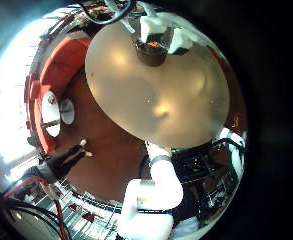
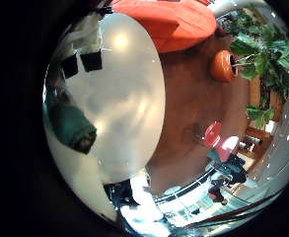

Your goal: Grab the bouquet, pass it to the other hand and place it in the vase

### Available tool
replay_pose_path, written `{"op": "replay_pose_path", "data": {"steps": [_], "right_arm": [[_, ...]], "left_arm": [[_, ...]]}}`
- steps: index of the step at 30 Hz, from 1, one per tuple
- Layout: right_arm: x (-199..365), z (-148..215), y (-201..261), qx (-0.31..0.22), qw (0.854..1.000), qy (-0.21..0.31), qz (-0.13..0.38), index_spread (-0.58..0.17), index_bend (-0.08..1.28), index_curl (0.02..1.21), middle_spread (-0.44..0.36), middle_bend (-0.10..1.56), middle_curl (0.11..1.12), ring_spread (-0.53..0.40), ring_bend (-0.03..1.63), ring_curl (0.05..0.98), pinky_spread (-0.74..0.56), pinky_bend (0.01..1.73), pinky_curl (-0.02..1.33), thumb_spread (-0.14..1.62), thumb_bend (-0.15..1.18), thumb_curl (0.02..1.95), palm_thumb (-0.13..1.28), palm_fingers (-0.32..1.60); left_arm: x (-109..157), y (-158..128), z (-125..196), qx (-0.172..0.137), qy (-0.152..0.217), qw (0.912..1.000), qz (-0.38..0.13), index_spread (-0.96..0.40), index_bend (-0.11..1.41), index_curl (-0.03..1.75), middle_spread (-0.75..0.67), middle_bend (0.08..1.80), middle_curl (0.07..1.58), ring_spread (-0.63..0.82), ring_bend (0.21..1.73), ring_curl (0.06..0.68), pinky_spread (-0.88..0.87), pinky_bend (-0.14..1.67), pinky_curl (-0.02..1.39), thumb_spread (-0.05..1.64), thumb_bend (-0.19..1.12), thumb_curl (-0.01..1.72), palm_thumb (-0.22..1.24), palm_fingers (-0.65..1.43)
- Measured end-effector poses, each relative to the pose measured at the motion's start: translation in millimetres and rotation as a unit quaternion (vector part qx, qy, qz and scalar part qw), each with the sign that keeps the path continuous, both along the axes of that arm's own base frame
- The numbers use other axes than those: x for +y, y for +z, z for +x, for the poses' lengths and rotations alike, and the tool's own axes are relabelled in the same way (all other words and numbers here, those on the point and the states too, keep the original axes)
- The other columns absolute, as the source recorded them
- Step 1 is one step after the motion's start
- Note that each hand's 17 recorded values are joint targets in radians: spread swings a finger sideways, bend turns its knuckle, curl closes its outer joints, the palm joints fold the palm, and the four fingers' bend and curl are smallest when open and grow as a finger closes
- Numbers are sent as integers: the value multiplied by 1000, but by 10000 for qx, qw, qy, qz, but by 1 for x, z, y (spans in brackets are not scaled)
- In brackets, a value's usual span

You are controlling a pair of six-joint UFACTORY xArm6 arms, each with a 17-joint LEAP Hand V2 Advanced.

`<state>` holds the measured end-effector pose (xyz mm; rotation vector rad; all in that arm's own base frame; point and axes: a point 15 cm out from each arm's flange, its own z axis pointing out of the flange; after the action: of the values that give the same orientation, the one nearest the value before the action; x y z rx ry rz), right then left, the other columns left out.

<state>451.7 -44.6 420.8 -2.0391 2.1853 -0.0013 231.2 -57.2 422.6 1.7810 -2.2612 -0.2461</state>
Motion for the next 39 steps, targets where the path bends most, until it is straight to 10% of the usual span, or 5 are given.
{"op": "replay_pose_path", "data": {"steps": [8, 16, 22, 29, 39], "right_arm": [[-5, -23, 69, -999, 9890, -72, 1091, -267, 1126, 958, -154, 1328, 885, -201, 1432, 714, -175, 1369, 708, 896, 66, 894, 1159, 1116], [-10, -54, 100, -1725, 9437, 217, 2813, -251, 1146, 950, -145, 1341, 870, -197, 1435, 719, -175, 1337, 747, 890, 53, 971, 1152, 1123], [0, -85, 102, -1766, 8860, 551, 4252, -242, 1154, 941, -135, 1346, 856, -194, 1443, 720, -177, 1314, 775, 884, 39, 1025, 1141, 1131], [35, -113, 86, -1228, 8283, 1088, 5357, -235, 1162, 929, -128, 1353, 843, -192, 1447, 719, -180, 1294, 805, 880, 31, 1079, 1141, 1132], [136, -156, 57, -267, 7732, 2295, 5905, -227, 1177, 914, -124, 1358, 834, -190, 1451, 716, -185, 1268, 845, 881, 16, 1140, 1141, 1130]], "left_arm": [[-18, 10, 21, -316, 260, 9959, -812, -94, 224, 432, 159, 233, 347, 295, 586, 161, 314, 197, 345, 1188, -13, 298, 259, 410], [-33, 31, 29, -491, 475, 9756, -2087, -101, 224, 457, 101, 281, 384, 243, 586, 156, 253, 188, 332, 1191, -19, 297, 265, 452], [-42, 59, 40, -877, 712, 9327, -3426, -87, 211, 467, 43, 391, 423, 211, 582, 146, 217, 171, 314, 1182, -17, 297, 254, 521], [-54, 86, 65, -1283, 1203, 8493, -4978, -100, 212, 502, -30, 481, 487, 164, 604, 150, 173, 202, 308, 1127, -26, 316, 283, 519], [-82, 98, 61, -878, 1099, 7960, -5887, 85, 139, 411, 197, 257, 426, 329, 697, 178, 268, 369, 369, 998, -33, 320, 207, 208]]}}
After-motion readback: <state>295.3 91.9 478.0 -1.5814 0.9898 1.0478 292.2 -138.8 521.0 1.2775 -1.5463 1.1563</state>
